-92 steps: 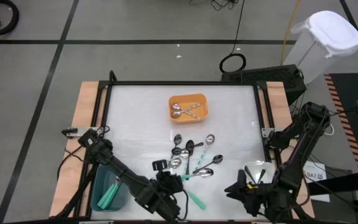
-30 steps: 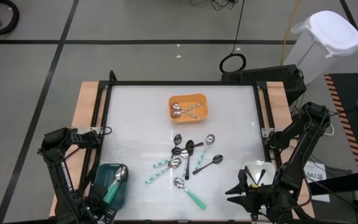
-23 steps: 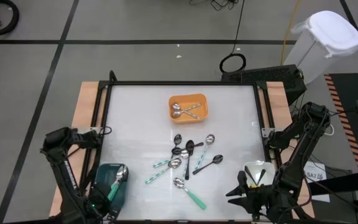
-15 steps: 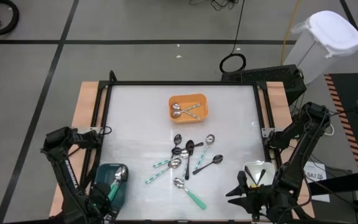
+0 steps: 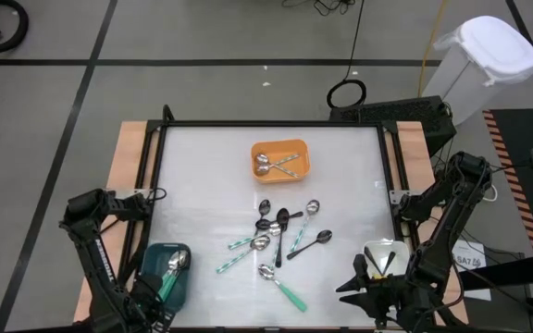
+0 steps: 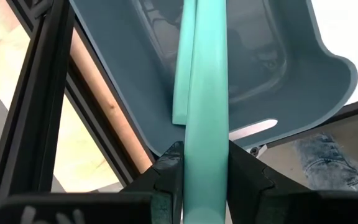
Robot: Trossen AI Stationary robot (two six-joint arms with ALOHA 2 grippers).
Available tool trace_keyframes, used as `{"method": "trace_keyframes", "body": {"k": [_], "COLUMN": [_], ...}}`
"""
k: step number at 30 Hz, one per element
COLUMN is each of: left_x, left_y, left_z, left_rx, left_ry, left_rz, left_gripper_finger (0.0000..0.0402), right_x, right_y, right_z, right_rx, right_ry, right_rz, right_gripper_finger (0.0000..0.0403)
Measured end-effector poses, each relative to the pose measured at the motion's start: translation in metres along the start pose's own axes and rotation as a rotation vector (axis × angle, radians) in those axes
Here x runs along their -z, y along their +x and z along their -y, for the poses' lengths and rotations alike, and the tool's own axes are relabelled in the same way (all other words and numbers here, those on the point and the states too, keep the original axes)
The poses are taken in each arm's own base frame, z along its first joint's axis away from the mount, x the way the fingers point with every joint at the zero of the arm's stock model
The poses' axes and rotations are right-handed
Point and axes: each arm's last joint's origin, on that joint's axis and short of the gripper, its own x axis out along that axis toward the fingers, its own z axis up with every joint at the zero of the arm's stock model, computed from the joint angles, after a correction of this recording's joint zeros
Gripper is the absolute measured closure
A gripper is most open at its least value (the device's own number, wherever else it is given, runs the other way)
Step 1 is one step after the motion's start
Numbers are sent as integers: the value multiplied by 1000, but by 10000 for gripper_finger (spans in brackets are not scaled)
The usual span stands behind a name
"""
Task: Sort silverware by color (type)
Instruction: Put the green spoon into the blue bin, then put the white patterned spoon into the yellow bin
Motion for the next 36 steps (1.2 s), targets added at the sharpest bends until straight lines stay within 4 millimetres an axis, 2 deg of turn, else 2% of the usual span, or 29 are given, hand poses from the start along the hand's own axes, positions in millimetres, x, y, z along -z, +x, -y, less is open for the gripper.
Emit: {"method": "trace_keyframes", "body": {"k": [4, 11, 20, 32, 36], "left_x": [-1, -6, -9, -10, -16], "left_y": [4, 23, 23, 23, 21], "left_z": [0, 2, 0, 1, 7], "left_rx": [-18, -77, -110, -103, -41], "left_ry": [-2, 10, -27, -20, 13], "left_rz": [-3, -39, -12, -13, 44], "left_gripper_finger": [320, 320, 264, 258, 257], "right_x": [0, 0, 0, 0, 0], "right_y": [0, 0, 0, 0, 0], "right_z": [0, 0, 0, 0, 0], "right_rx": [0, 0, 0, 0, 0], "right_ry": [0, -1, -4, -4, -1], "right_rz": [0, 0, 0, 0, 0], "right_gripper_finger": [294, 293, 294, 294, 294]}}
